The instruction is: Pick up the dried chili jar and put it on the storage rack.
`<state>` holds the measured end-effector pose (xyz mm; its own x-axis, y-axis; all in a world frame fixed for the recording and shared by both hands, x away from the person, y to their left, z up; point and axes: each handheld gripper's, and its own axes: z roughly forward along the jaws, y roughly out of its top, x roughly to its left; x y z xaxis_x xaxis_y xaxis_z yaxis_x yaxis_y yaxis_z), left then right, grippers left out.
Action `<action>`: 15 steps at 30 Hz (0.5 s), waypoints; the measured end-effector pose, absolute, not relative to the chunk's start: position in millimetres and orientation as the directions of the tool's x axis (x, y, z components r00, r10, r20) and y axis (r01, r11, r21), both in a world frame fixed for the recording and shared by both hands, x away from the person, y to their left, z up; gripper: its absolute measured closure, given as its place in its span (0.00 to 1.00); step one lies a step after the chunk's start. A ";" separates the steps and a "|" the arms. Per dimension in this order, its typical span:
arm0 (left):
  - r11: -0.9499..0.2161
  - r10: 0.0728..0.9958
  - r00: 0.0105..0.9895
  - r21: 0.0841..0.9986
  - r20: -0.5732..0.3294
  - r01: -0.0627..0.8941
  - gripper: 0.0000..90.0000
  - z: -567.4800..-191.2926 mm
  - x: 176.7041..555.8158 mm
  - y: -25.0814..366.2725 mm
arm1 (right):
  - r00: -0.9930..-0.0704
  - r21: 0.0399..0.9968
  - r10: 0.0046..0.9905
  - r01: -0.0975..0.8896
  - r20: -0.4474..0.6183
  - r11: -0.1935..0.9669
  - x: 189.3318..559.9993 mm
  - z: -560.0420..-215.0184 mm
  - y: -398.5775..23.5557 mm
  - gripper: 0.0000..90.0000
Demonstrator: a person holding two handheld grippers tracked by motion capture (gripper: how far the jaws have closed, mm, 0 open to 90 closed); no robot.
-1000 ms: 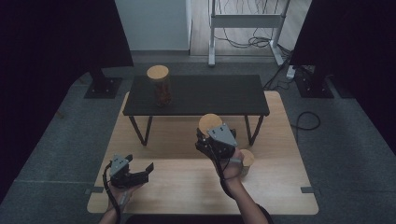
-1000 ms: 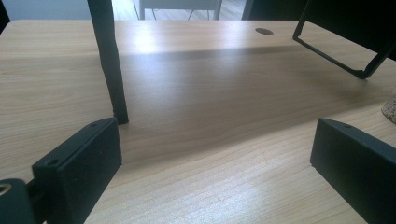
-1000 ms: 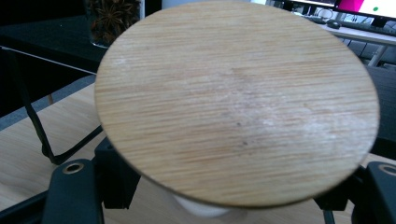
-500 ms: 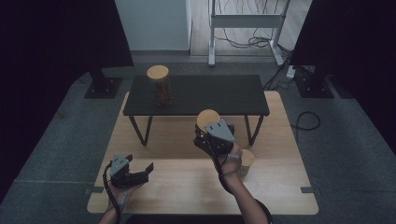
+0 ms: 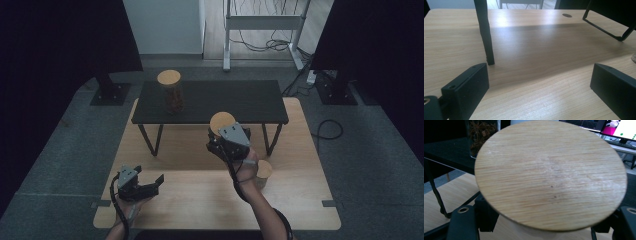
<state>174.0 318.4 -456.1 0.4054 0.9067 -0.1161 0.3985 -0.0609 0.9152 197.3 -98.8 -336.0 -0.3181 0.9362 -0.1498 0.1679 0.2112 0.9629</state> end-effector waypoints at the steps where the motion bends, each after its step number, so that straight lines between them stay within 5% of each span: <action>1: -0.061 0.907 0.405 0.915 -0.116 0.398 0.02 -456.0 174.0 318.5 | -0.317 0.963 0.936 0.168 -0.150 0.211 198.1 -335.6 -98.6 0.28; 15: -0.063 0.909 0.400 0.913 -0.114 0.403 0.02 -457.0 175.1 319.3 | -0.310 0.963 0.937 0.157 -0.161 0.217 208.9 -326.1 -95.4 0.28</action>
